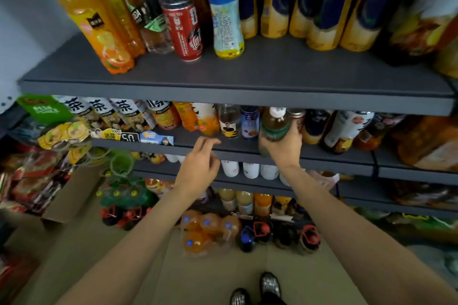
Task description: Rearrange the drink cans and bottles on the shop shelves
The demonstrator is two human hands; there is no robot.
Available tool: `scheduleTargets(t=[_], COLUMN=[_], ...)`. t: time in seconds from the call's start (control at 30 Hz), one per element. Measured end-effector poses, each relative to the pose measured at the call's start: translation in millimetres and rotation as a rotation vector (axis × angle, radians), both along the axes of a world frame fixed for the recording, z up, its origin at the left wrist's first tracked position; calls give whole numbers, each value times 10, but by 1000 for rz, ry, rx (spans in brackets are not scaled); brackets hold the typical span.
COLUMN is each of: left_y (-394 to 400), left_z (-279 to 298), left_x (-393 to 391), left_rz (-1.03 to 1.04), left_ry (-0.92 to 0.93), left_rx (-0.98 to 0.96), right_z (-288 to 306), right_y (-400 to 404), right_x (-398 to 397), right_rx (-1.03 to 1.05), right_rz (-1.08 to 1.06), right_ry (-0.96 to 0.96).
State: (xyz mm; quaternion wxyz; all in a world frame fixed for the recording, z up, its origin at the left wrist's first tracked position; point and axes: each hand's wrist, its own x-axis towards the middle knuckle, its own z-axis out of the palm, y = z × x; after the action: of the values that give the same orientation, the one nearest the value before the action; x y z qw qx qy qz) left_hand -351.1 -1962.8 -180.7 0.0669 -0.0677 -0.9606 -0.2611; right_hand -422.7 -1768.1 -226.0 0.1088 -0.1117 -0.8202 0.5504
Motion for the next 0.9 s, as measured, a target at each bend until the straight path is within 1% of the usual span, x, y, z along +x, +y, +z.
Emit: scheduleTargets(t=[0.13, 0.2, 0.27, 0.33, 0.4, 0.5, 0.57, 0.63, 0.67, 0.73, 0.83, 0.9], left_y=[182, 377, 674, 1054, 1465, 2048, 2391, 2717, 2875, 3186, 3601, 3814], left_z=[231, 370, 519, 681, 854, 1155, 1350, 1478, 1509, 1514, 1426, 1363], left_x=[-97, -196, -292, -346, -357, -337, -355, -401, -430, -475, -557, -611], left_rz=[-121, -181, -232, -308, -400, -516, -541, -523, -503, -464, -412, -338], left_ry=[92, 150, 193, 233, 287, 385, 460, 505, 508, 455, 314, 200], left_rx=[34, 57, 103, 148, 170, 177, 165, 137, 126, 128, 77, 38], right_z=[180, 460, 836, 1219, 1576, 2028, 2286, 2450, 2488, 2492, 2387, 2298], right_y=[385, 653, 933, 1247, 1574, 2040, 2354, 2704, 2882, 3239, 3713, 3941], right_x=[494, 709, 895, 1026, 1127, 1225, 1235, 1195, 1165, 1097, 935, 776], right_rx=[24, 54, 153, 251, 263, 159, 79, 26, 11, -1, 41, 66], right_rz=[106, 152, 195, 194, 150, -9, -121, -192, -213, -222, -182, -155], right_ry=[-118, -76, 14, 108, 226, 418, 521, 561, 561, 538, 484, 433])
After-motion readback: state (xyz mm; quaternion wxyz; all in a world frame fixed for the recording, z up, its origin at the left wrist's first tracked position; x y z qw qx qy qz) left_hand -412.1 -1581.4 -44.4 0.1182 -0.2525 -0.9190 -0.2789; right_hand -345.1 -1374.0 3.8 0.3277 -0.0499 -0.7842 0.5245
